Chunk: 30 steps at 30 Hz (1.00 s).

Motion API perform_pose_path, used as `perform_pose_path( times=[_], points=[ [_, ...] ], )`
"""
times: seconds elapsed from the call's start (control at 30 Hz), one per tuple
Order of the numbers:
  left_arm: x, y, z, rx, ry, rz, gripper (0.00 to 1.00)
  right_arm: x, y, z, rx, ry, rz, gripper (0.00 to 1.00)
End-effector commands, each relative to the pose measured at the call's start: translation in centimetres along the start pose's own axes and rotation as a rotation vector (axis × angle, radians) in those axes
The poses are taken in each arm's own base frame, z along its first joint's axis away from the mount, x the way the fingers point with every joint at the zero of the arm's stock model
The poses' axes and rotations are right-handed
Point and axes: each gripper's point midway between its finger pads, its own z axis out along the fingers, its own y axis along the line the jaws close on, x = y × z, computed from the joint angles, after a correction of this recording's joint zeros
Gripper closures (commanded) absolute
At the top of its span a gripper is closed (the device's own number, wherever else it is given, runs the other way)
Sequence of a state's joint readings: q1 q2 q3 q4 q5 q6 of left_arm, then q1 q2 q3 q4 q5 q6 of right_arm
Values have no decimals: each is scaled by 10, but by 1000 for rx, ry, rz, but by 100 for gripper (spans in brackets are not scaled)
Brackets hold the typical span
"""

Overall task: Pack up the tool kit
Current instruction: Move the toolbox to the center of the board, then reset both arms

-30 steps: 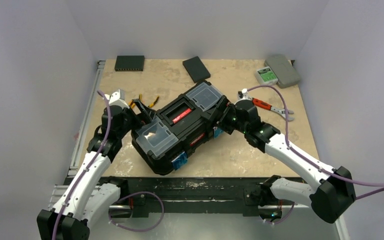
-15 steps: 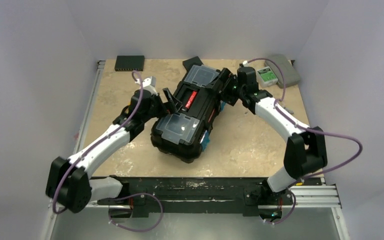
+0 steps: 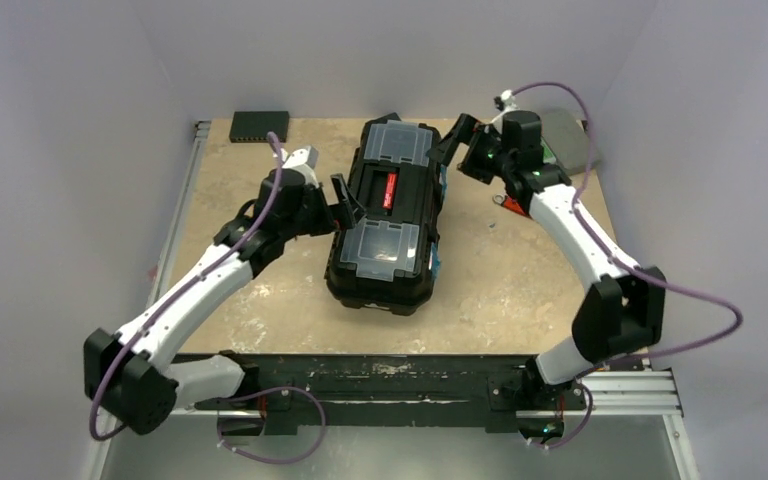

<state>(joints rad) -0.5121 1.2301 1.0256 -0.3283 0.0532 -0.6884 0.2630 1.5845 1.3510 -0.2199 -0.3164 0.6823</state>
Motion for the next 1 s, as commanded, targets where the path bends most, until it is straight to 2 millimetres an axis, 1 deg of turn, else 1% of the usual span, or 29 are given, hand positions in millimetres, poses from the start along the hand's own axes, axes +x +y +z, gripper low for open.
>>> perform_pose_path(
  times=[0.0, 0.1, 0.17, 0.2, 0.27, 0.3, 0.33, 0.37, 0.4, 0.43, 0.47, 0.57, 0.6, 0.63, 0.7, 0.73, 0.77, 0.8, 0.83, 0.87, 0.9, 0.93, 0.97],
  points=[
    [-29, 21, -48, -131, -153, 69, 1, -57, 6, -73, 70, -272, -218, 1],
    [-46, 44, -75, -239, -293, 65, 1, -70, 9, -119, 90, -458, -362, 1],
    [-53, 59, -88, -290, -386, 81, 0, -71, 5, -147, 115, -562, -415, 1],
    [-59, 59, -93, -277, -441, 90, 0, -68, 1, -159, 128, -599, -443, 1],
    [-64, 64, -96, -271, -521, 111, 0, -58, -8, -177, 147, -647, -461, 1],
    [-64, 66, -96, -268, -547, 128, 0, -46, -20, -177, 163, -643, -468, 1],
    [-65, 69, -95, -269, -572, 143, 0, -38, -28, -178, 168, -652, -494, 1],
    [-63, 73, -92, -274, -582, 179, 0, -32, -36, -183, 186, -679, -524, 1],
    [-62, 77, -89, -283, -593, 216, 0, -27, -50, -183, 224, -694, -549, 1],
    [-62, 82, -86, -301, -611, 243, 0, -21, -59, -182, 244, -702, -556, 1],
    [-58, 92, -81, -332, -617, 270, 0, -16, -73, -181, 288, -698, -546, 1],
    [-54, 115, -74, -424, -654, 333, 0, 9, -110, -169, 388, -599, -563, 1],
    [-52, 122, -71, -451, -670, 345, 0, 17, -121, -166, 411, -593, -557, 1],
    [-50, 131, -70, -483, -687, 351, 0, 23, -128, -164, 410, -608, -548, 1],
    [-45, 145, -64, -528, -709, 365, 0, 30, -142, -168, 426, -679, -512, 2],
    [-43, 151, -60, -538, -712, 380, 0, 35, -147, -168, 414, -712, -506, 4],
    [-42, 158, -57, -549, -709, 384, 0, 37, -145, -168, 385, -738, -525, 3],
    [-45, 164, -56, -557, -714, 372, 0, 40, -145, -167, 363, -752, -542, 1],
    [-47, 167, -55, -558, -705, 352, 0, 42, -149, -167, 369, -762, -555, 1],
    [-47, 173, -54, -554, -682, 348, 0, 42, -156, -167, 396, -782, -545, 1],
    [-50, 177, -55, -538, -696, 325, 0, 45, -167, -165, 434, -776, -534, 1],
    [-52, 183, -57, -532, -705, 295, 0, 49, -176, -160, 460, -753, -540, 1],
    [-53, 185, -57, -510, -704, 285, 0, 52, -180, -156, 472, -735, -552, 1]
  ],
)
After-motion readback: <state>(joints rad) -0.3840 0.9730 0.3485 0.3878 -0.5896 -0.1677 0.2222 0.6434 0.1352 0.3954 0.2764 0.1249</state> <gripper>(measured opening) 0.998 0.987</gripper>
